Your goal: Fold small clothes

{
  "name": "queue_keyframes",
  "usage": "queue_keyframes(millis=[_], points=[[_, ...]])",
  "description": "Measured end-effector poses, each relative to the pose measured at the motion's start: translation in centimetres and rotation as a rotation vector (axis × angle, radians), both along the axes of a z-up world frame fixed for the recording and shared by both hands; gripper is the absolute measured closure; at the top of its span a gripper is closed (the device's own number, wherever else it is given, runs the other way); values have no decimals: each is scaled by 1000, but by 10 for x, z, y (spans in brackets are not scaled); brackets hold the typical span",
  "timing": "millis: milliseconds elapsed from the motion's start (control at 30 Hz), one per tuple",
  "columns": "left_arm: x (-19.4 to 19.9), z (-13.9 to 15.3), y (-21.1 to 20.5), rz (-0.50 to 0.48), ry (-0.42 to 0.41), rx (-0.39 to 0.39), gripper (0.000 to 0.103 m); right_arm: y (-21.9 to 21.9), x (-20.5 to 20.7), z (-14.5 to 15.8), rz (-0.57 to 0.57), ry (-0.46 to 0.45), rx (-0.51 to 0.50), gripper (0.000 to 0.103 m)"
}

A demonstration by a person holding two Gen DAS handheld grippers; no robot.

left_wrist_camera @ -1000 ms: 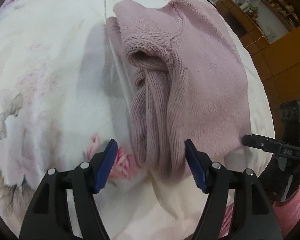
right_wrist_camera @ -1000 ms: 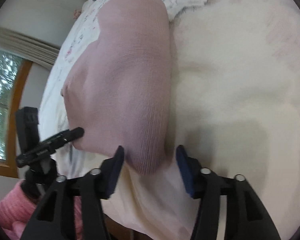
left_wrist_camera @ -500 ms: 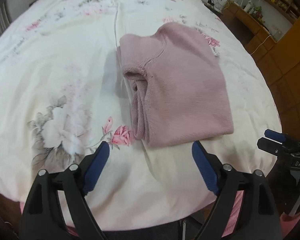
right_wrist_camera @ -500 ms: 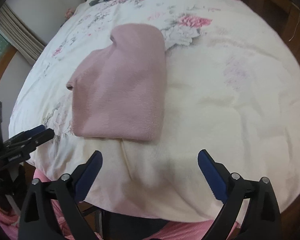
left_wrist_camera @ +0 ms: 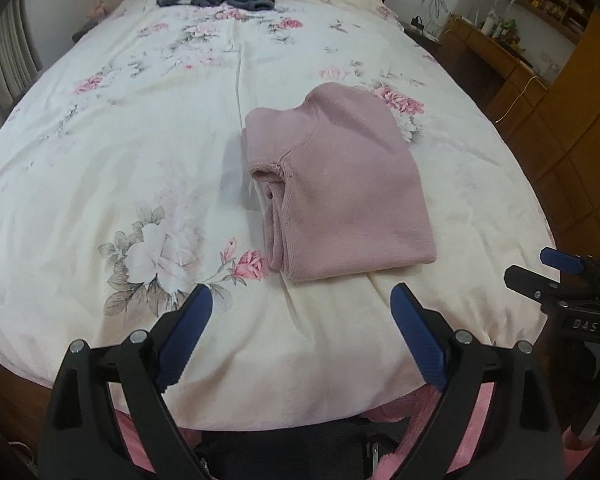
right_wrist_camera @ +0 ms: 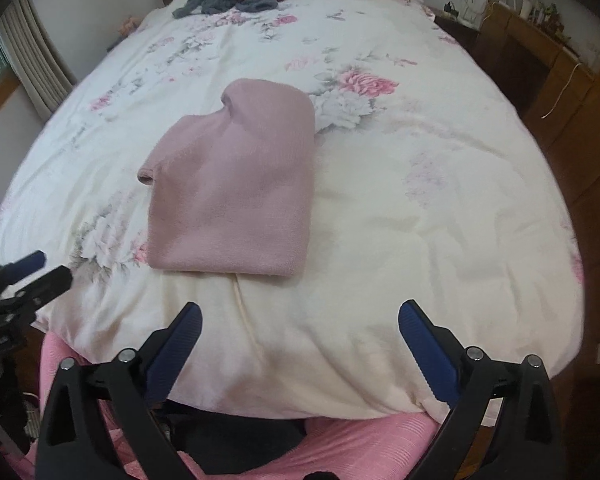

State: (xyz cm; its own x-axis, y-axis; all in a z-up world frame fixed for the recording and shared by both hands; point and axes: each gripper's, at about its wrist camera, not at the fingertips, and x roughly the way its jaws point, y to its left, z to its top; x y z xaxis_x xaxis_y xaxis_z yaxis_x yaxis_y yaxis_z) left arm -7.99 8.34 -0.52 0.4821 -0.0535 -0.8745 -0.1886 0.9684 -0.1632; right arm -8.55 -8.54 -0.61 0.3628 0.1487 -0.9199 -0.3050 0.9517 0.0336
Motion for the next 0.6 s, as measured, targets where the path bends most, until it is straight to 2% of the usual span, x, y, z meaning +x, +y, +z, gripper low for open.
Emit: queue_keyframes(millis=[300,600], points=[[-8,11,-10,2,-15,52,13,2,-10,25,1,-65,-39,4],[-9,18,-16,16,-25,100,13,-3,-15,38,-7,-90,-33,4]])
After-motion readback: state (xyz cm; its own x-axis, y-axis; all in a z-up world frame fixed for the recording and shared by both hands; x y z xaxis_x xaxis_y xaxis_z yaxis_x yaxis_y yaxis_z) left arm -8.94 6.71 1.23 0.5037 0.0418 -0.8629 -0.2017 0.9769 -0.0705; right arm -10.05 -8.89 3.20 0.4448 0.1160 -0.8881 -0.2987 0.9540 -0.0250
